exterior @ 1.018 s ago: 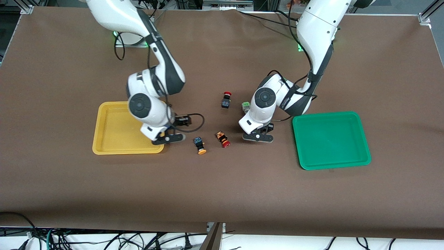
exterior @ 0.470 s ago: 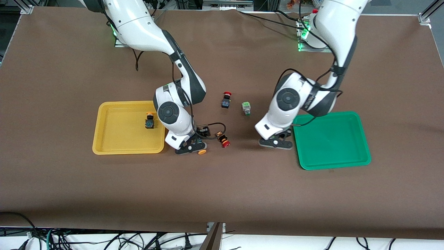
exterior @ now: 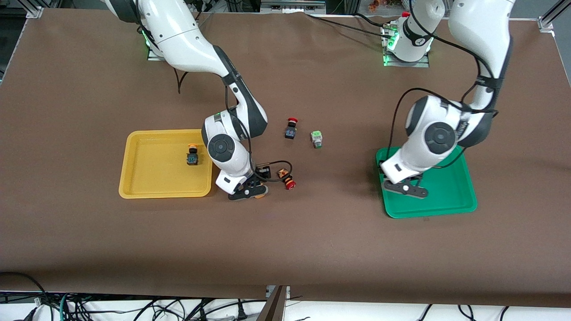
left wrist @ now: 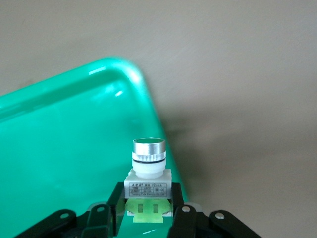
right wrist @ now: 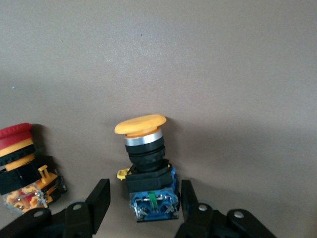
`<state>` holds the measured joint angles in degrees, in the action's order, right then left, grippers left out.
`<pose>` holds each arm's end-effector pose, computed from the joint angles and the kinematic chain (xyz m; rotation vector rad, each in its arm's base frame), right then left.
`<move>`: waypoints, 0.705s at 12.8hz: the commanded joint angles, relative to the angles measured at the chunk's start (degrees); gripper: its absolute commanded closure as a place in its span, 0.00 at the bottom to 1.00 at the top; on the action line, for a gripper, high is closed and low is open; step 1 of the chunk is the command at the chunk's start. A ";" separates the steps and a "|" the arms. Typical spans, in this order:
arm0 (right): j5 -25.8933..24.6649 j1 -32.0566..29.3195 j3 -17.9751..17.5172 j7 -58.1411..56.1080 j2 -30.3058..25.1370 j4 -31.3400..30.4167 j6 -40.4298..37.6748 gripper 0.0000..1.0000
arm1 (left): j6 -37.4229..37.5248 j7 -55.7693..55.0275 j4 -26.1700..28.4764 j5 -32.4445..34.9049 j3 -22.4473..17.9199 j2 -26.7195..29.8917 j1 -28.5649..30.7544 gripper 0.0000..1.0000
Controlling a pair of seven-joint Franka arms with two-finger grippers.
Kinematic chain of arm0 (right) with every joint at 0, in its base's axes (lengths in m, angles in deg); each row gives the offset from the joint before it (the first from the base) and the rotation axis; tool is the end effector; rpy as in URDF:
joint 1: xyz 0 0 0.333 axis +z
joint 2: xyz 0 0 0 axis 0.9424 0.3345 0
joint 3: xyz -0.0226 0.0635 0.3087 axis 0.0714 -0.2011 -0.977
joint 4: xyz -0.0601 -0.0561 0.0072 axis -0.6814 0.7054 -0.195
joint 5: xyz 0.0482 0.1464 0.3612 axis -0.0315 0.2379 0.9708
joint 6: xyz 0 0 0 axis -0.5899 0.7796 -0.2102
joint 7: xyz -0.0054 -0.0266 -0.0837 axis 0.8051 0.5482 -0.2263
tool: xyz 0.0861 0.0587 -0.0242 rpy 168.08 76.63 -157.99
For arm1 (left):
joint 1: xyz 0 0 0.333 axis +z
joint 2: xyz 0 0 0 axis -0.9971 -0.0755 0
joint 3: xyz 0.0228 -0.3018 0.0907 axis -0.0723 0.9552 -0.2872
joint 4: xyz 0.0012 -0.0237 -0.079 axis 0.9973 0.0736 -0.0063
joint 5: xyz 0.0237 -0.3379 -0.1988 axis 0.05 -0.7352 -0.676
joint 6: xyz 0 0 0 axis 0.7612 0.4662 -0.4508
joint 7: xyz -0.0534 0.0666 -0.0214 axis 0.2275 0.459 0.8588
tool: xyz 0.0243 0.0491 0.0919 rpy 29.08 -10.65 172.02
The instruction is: Place green and yellow buttons in trays
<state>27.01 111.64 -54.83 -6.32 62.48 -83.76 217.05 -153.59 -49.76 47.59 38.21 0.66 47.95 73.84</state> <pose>0.6189 0.3975 0.1897 -2.9925 -0.3091 -0.0437 0.6156 -0.1395 0.2743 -3.1073 0.3588 0.0948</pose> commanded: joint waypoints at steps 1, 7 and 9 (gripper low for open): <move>1.33 0.12 0.23 -0.60 0.03 1.01 -2.48 0.73 | 1.44 9.52 5.51 -4.31 -4.53 3.48 1.11 1.00; 1.24 -0.31 8.12 -9.09 -7.33 -4.16 -19.35 0.88 | 3.12 19.91 8.07 -7.93 -12.72 1.20 2.78 0.98; 1.24 -0.31 12.07 -17.87 -10.94 -9.25 -20.52 0.88 | 2.86 22.82 8.07 -7.93 -15.01 -0.21 3.05 0.94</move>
<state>27.05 111.11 -45.43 -16.90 56.98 -85.99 197.40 -150.74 -30.78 55.40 31.83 -12.88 48.36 76.52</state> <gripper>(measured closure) 0.590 0.595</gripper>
